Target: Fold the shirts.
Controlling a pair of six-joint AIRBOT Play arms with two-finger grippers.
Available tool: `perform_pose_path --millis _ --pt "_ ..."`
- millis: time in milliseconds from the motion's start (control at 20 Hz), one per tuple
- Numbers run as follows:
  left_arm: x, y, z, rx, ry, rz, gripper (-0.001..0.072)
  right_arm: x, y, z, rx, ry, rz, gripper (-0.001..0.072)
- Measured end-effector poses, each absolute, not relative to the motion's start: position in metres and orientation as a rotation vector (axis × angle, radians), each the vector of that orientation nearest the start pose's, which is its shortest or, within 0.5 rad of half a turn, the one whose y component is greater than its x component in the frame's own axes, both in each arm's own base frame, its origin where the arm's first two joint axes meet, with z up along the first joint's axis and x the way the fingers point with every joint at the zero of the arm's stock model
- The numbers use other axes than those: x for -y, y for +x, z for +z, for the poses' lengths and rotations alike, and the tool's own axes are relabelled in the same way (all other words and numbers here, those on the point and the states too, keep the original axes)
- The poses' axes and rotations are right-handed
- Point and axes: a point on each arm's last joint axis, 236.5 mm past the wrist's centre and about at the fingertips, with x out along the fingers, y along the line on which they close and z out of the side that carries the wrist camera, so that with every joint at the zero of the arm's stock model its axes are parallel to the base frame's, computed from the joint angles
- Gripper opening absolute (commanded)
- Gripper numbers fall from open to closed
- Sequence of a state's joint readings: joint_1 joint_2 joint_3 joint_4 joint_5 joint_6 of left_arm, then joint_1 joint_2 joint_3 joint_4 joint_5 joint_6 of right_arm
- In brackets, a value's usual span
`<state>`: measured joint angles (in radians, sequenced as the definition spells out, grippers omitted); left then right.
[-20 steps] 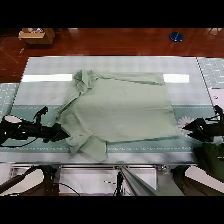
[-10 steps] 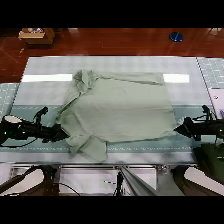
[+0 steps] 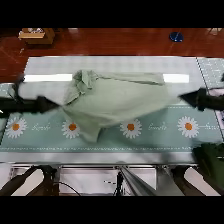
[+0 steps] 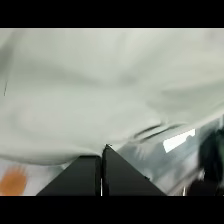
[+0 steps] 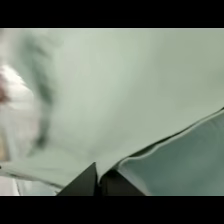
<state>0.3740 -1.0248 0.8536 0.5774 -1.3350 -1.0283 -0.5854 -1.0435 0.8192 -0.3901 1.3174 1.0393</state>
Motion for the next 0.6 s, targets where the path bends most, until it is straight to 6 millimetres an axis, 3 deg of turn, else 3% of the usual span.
perform_pose_path --millis 100,150,250,350,400,500,600 --pt "0.08 0.349 0.193 -0.727 -0.519 -0.645 0.0018 -0.022 0.368 0.206 -0.556 0.825 0.54 0.0025" --pt "0.083 0.349 0.253 -0.59 -0.433 -0.672 0.0018 -0.025 0.367 0.251 -0.458 0.765 0.57 0.0025" --pt "0.092 0.33 0.358 -0.356 -0.245 -0.687 0.0018 -0.036 0.351 0.341 -0.27 0.64 0.613 0.0025" --pt "0.102 0.295 0.443 -0.156 -0.076 -0.66 0.0018 -0.05 0.324 0.417 -0.113 0.511 0.616 0.0025" --pt "0.106 0.276 0.473 -0.087 -0.008 -0.632 0.0017 -0.056 0.308 0.449 -0.048 0.445 0.594 0.0025" --pt "0.11 0.236 0.521 0.037 0.082 -0.553 0.0017 -0.064 0.28 0.492 0.036 0.336 0.516 0.0025" --pt "0.109 0.199 0.547 0.11 0.132 -0.451 0.0017 -0.063 0.253 0.518 0.084 0.235 0.388 0.0025"
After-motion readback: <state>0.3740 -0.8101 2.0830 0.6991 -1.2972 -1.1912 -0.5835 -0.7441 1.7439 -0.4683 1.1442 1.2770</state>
